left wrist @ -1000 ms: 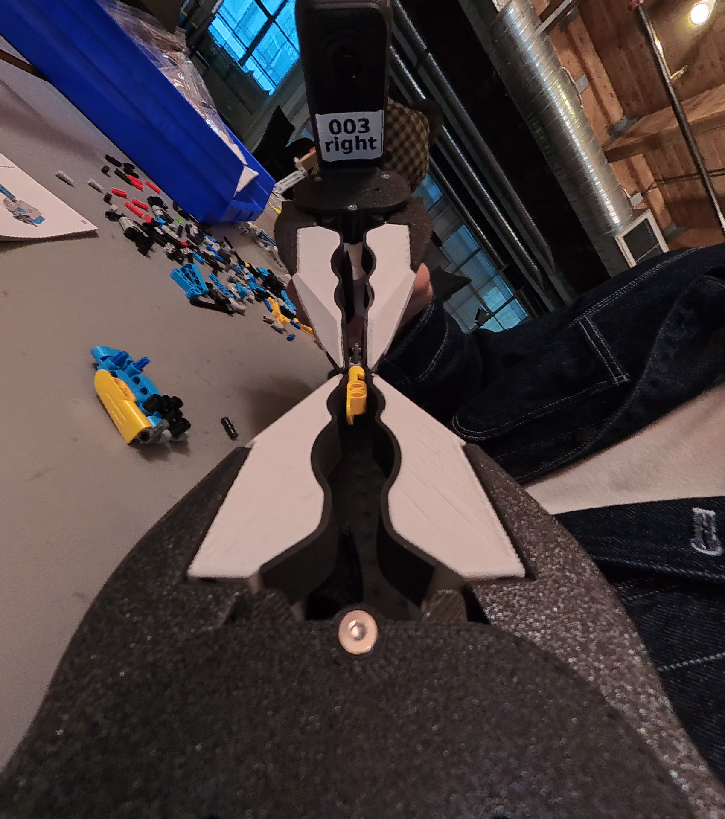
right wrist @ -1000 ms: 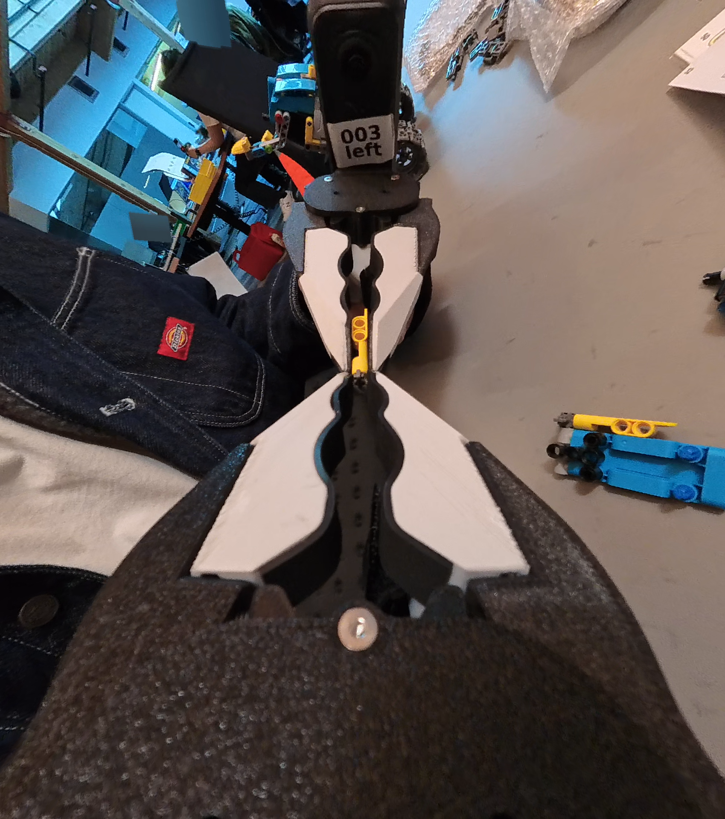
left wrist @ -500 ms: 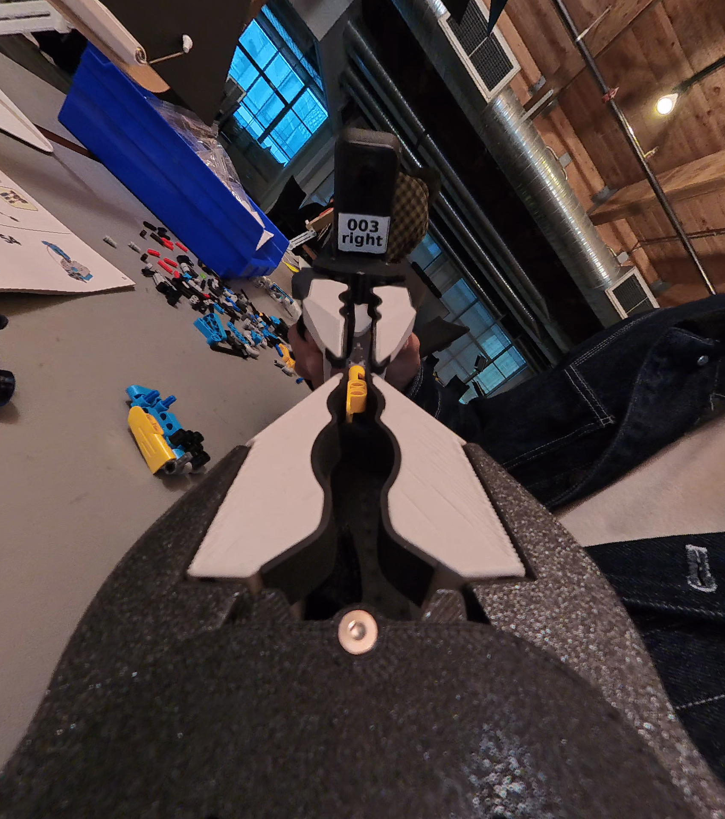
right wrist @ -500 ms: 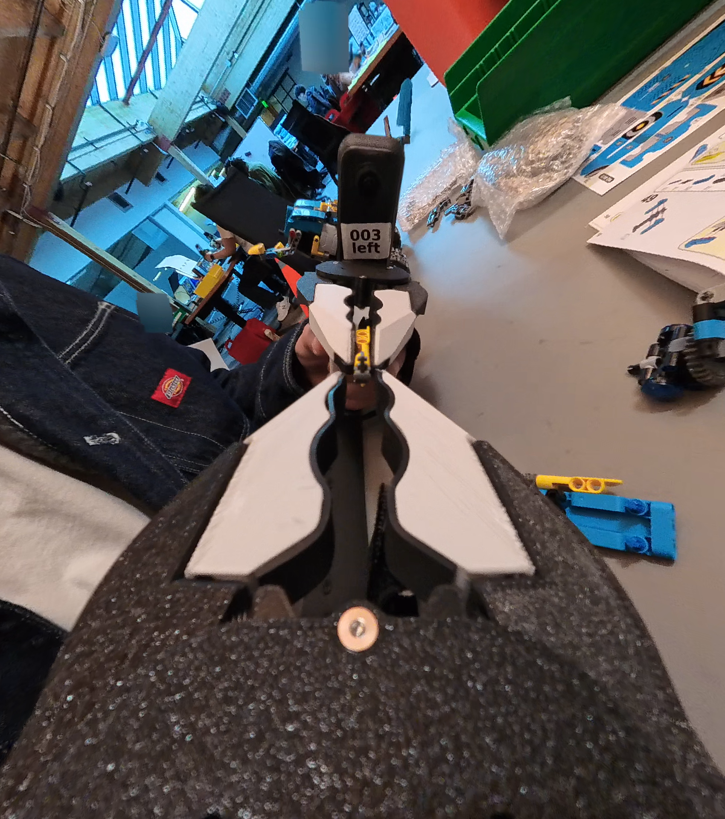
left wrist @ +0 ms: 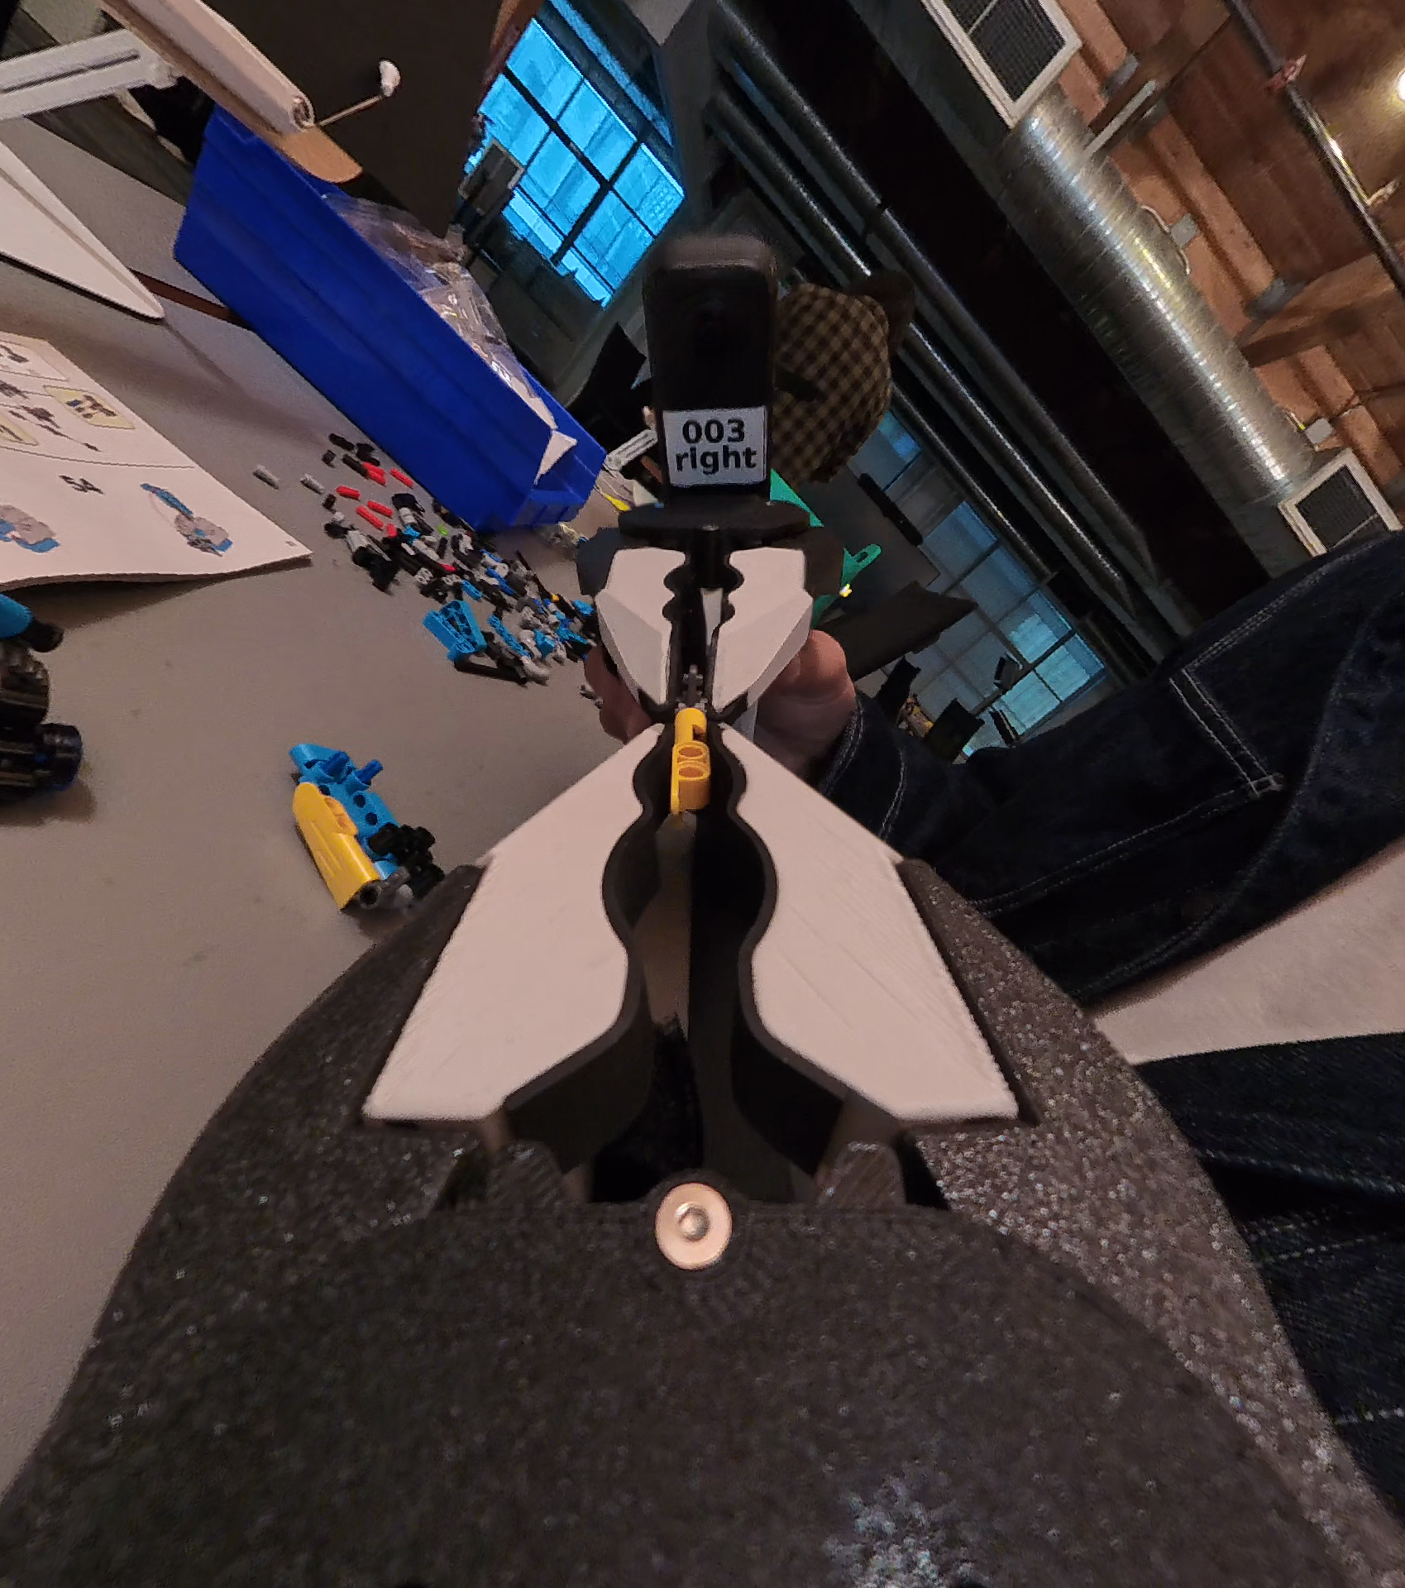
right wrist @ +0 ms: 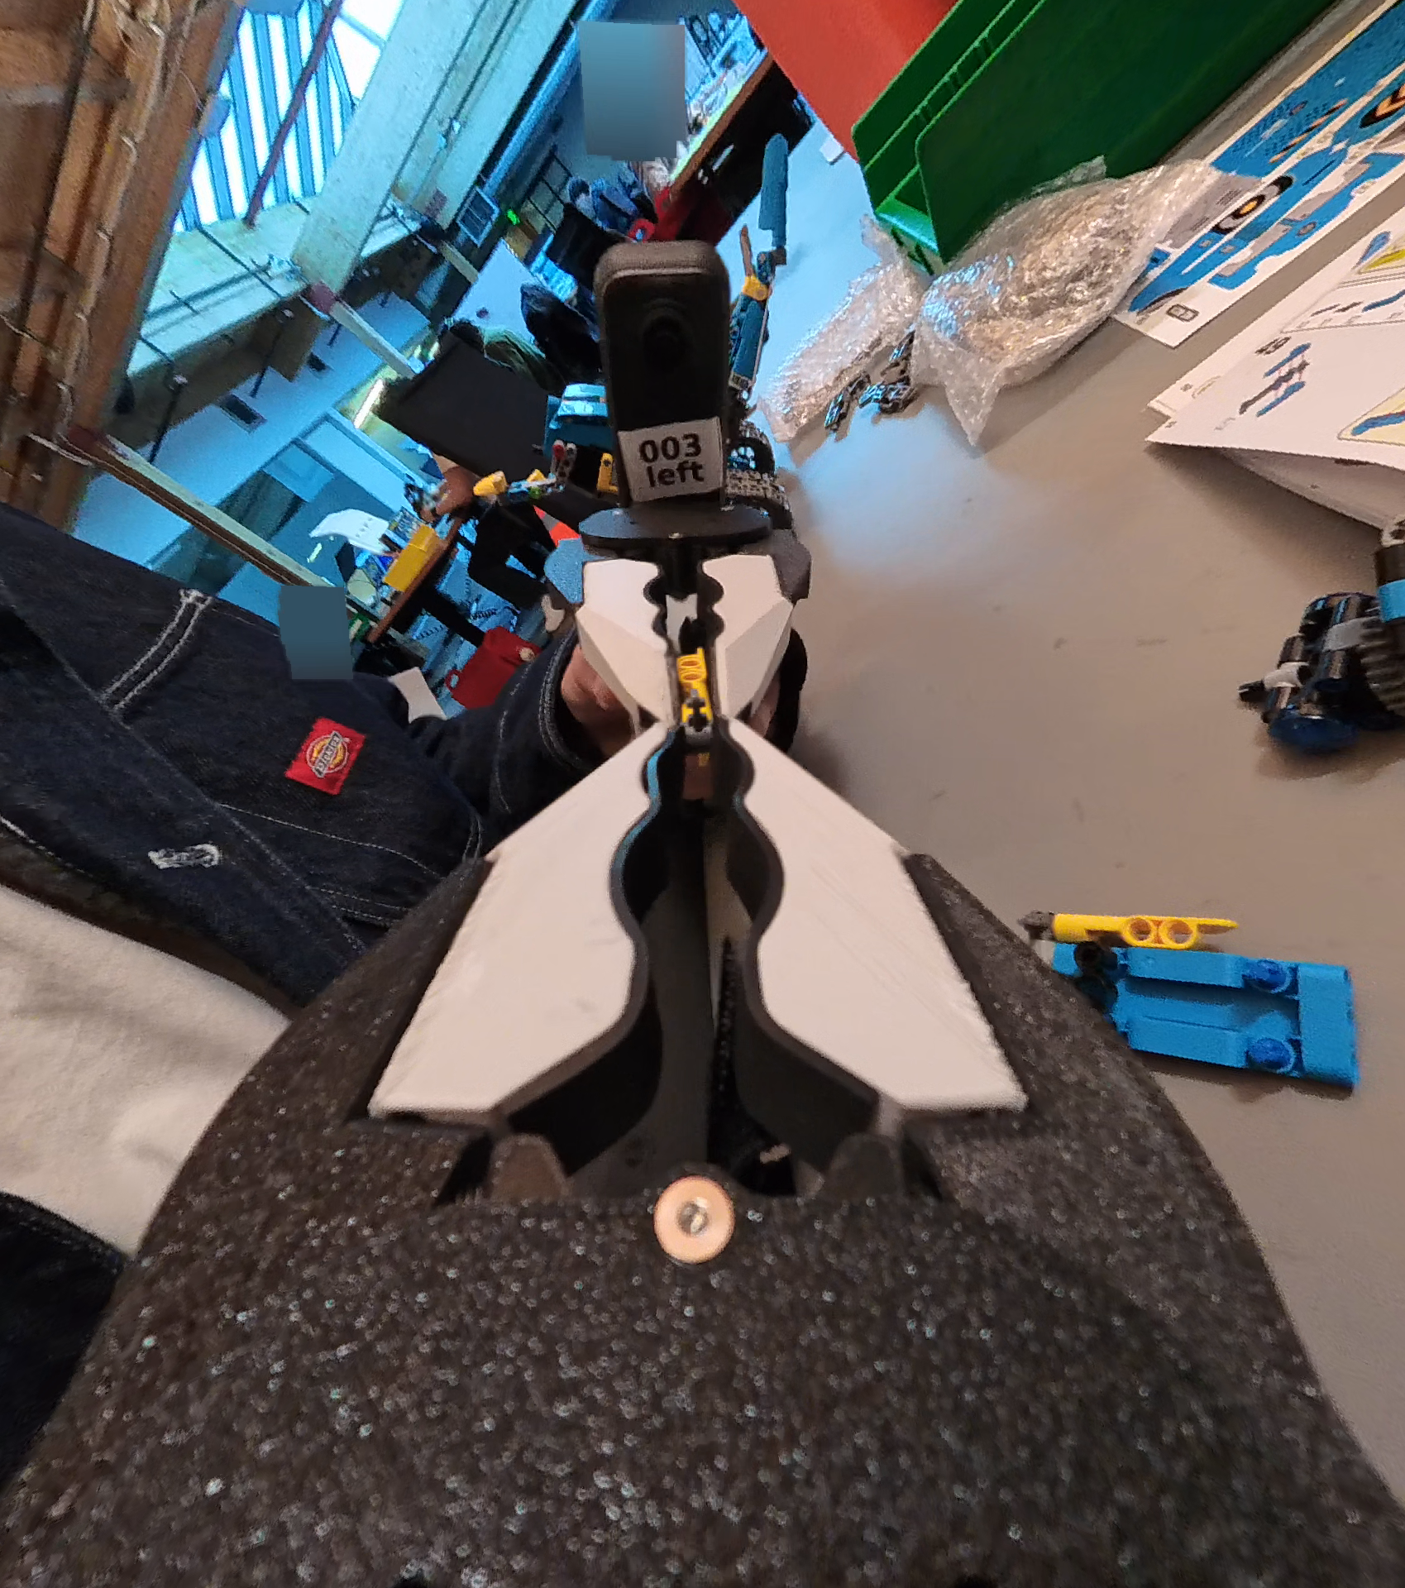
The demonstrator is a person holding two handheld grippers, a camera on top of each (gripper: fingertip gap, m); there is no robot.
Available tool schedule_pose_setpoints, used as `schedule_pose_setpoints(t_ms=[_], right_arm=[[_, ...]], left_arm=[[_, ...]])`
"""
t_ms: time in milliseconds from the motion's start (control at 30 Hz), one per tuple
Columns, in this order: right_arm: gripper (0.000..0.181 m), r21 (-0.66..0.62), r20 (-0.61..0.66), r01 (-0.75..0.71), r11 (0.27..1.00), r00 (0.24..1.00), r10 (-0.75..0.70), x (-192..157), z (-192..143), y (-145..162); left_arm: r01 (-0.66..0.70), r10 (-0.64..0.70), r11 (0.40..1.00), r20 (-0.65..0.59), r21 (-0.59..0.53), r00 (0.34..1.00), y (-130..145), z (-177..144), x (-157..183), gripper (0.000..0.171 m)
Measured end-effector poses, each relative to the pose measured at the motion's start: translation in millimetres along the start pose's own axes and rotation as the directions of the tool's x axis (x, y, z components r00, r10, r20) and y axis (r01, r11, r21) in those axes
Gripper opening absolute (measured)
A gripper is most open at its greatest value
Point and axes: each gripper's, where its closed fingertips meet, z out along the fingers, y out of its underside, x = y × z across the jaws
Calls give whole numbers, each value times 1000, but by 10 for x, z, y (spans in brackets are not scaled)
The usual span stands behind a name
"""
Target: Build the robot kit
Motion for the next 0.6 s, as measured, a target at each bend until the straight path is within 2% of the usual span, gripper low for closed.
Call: schedule_pose_setpoints(t_ms=[133, 233, 600], right_arm=[[7, 33, 30, -2, 999, 1000, 1, -8, -22, -51], [7, 6, 25, 36, 999, 999, -36, -28, -26, -19], [6, 6, 46, 22, 1000, 999, -22, -34, -21, -2]], left_arm=[[22, -22, 1000, -26, 2, 999, -45, 11, 11, 7], [12, -12, 1000, -29, -8, 1000, -17, 15, 32, 7], [6, -7, 1000, -24, -16, 1000, 3, 8, 32, 6]])
